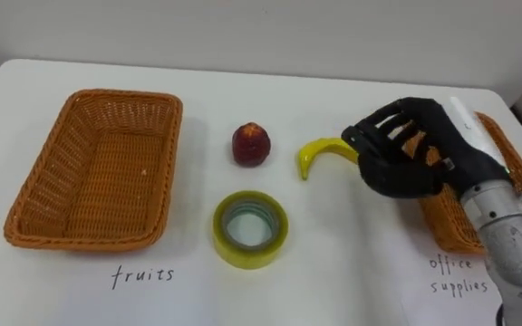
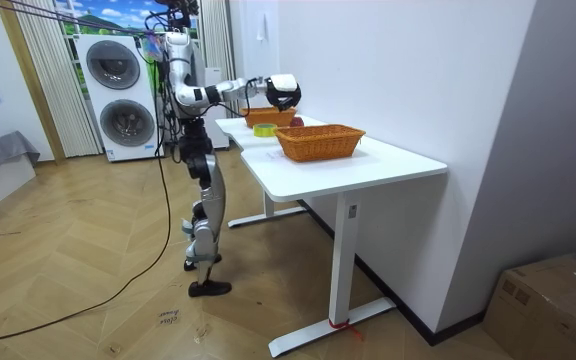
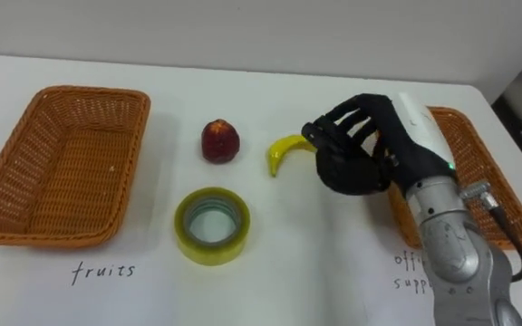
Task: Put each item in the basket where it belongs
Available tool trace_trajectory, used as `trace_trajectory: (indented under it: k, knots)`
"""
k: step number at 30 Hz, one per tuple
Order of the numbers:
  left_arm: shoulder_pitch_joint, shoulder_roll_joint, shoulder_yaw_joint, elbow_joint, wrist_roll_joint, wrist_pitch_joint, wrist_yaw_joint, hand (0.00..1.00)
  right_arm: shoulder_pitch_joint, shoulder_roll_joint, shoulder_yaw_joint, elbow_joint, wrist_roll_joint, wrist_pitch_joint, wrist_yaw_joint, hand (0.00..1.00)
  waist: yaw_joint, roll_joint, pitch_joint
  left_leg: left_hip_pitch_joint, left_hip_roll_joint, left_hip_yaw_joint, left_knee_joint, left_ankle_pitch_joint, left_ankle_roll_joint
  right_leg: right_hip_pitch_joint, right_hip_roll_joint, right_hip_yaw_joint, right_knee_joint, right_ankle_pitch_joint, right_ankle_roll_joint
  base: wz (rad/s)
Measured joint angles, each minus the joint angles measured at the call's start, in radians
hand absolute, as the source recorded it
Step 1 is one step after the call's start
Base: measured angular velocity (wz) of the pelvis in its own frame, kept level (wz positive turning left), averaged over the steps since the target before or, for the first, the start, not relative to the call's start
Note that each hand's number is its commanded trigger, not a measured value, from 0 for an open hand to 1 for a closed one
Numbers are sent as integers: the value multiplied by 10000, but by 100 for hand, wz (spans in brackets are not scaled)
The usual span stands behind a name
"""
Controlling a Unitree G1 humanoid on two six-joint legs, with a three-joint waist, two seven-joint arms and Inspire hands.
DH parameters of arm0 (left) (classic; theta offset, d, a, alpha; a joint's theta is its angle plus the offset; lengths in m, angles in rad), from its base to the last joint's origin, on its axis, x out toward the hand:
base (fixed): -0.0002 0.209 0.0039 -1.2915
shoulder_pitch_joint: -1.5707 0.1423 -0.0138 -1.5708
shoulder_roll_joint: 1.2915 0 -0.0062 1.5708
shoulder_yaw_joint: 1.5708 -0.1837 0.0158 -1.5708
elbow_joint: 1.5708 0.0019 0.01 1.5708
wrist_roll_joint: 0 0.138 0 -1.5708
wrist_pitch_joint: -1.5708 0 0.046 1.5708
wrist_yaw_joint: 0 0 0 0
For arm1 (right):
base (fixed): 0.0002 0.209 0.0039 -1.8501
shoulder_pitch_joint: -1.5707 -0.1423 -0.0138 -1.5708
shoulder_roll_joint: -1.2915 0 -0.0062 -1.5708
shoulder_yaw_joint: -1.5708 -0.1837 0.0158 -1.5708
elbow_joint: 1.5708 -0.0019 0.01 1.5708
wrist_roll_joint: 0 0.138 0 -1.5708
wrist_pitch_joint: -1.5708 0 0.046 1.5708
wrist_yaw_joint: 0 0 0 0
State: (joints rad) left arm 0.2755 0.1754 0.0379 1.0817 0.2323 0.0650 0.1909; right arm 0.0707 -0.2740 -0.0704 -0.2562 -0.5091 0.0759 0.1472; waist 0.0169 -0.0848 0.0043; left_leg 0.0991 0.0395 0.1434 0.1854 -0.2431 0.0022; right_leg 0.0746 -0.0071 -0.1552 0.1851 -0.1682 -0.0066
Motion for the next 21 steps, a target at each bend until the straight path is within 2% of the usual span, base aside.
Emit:
trace_trajectory:
  k: [5, 9, 16, 21]
  knots:
    - [50, -125, 193, -34, 40, -18, 20, 0, -5, -7, -377, -221, 747, -111, -589, 100, -31, 127, -102, 11, -7, -13, -24, 1, 1, 11, -5, -1, 6, 0, 0, 0]
    - [106, -143, 333, -38, 60, -19, 26, 0, -11, -22, -741, -289, 1151, -184, -1226, 100, -58, 193, -67, 170, -2, -23, -60, 3, -2, 142, 5, 1, 2, -2, 4, 0]
    - [103, -150, 755, -46, 67, -67, -33, 0, -10, -46, -1082, -234, 1853, -296, -2113, 100, -87, 81, -58, 172, -3, -49, -45, 4, -3, 145, -3, -98, 10, -2, 3, 0]
    - [160, -153, 1198, -10, 138, -67, -57, 0, -10, -51, -1507, -156, 1773, -340, -2896, 100, -89, -19, 8, 182, -3, -60, -46, 3, -2, 154, -2, -97, 6, -2, 3, 0]
